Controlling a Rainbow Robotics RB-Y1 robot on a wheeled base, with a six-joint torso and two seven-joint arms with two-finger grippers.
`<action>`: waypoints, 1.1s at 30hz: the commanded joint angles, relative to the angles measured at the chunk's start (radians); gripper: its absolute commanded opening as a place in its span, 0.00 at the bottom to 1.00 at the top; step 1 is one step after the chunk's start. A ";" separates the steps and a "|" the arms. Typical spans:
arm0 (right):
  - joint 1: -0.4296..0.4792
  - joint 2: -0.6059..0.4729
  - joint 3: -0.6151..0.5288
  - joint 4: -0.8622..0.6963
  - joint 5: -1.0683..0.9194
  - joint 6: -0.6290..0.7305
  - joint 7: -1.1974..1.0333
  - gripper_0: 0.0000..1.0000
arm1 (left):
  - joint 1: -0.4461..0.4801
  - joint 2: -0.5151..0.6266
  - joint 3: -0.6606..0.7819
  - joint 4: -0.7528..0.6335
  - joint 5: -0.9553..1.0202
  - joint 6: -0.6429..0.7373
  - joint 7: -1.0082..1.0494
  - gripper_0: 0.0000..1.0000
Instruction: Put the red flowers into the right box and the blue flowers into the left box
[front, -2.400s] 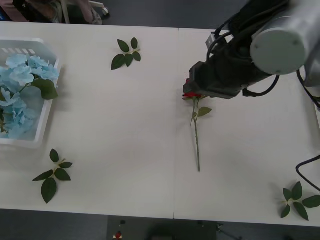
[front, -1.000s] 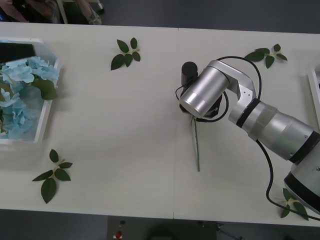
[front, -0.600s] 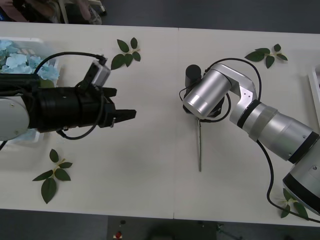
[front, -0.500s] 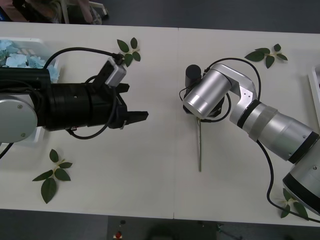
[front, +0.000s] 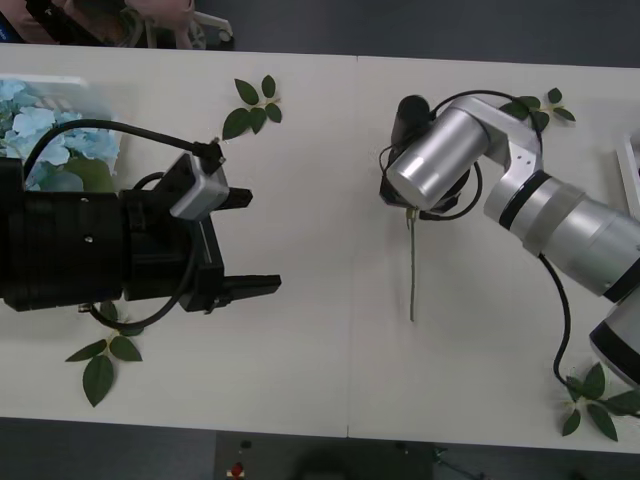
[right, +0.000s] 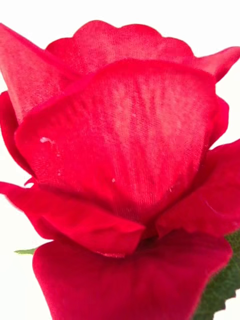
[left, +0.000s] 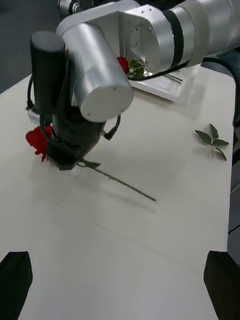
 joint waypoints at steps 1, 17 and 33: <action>-0.102 -0.159 -0.044 -0.072 -0.108 0.084 0.191 0.00 | 0.011 0.077 -0.019 -0.023 0.040 -0.096 0.004 1.00; -0.169 -0.650 -0.076 0.089 -0.263 0.100 0.744 0.00 | 0.011 0.004 -0.043 0.030 0.029 -0.118 0.002 1.00; -0.068 -0.592 -0.080 0.580 -0.062 -0.402 0.852 0.00 | 0.011 0.004 -0.043 0.030 0.029 -0.118 0.002 1.00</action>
